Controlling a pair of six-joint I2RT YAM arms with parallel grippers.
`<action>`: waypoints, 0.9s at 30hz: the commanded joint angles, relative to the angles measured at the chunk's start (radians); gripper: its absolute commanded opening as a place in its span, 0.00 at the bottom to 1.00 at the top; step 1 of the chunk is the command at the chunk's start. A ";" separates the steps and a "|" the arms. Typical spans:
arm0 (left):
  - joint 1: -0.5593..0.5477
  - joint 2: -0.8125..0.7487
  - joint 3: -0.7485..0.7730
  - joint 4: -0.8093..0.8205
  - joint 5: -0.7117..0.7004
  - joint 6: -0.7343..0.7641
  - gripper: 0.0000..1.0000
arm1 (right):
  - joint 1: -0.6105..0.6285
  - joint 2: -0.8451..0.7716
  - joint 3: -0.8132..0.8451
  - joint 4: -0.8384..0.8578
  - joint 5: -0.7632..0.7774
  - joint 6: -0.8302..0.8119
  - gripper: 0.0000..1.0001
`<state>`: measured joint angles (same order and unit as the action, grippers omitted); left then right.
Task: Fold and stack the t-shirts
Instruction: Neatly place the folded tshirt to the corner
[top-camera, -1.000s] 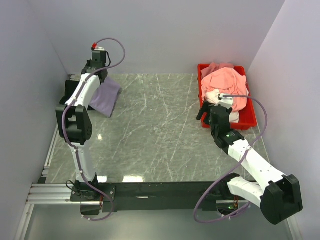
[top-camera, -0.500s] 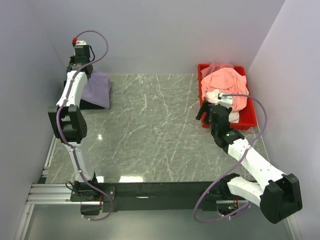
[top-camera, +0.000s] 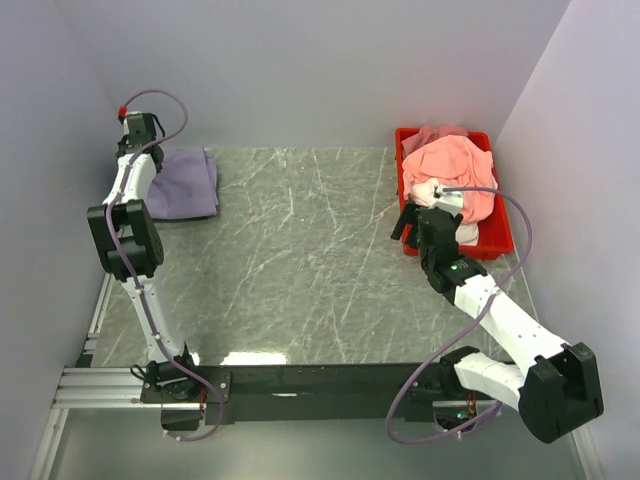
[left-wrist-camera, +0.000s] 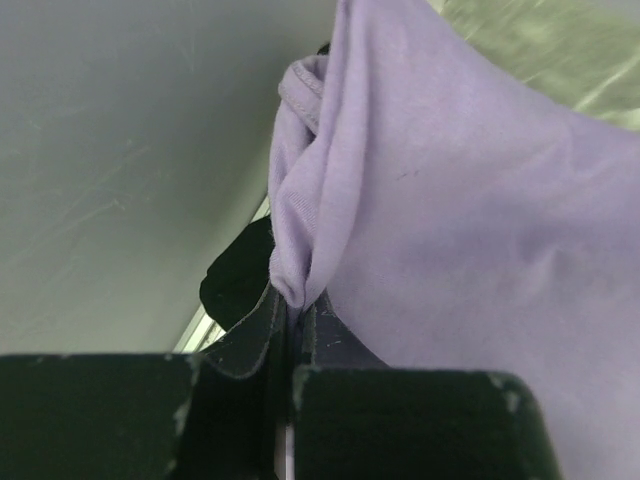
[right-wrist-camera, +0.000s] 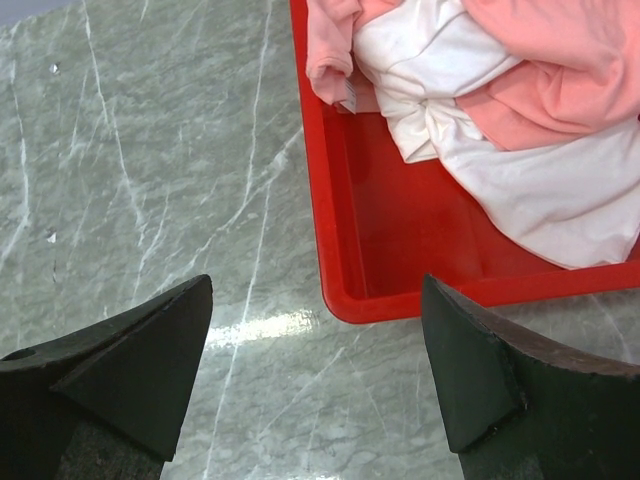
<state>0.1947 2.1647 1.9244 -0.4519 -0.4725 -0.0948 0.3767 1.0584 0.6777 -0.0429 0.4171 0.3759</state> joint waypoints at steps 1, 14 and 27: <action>0.014 0.009 -0.007 0.081 -0.052 -0.019 0.01 | -0.005 0.005 0.052 0.008 0.009 -0.008 0.91; 0.063 0.050 -0.027 0.229 -0.025 0.012 0.02 | -0.005 0.009 0.057 -0.005 0.014 -0.011 0.90; 0.054 0.026 0.015 0.197 0.087 -0.060 0.99 | -0.005 0.012 0.066 -0.020 0.011 -0.014 0.91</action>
<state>0.2543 2.2654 1.9190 -0.2790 -0.4534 -0.1165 0.3767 1.0706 0.6884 -0.0647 0.4175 0.3721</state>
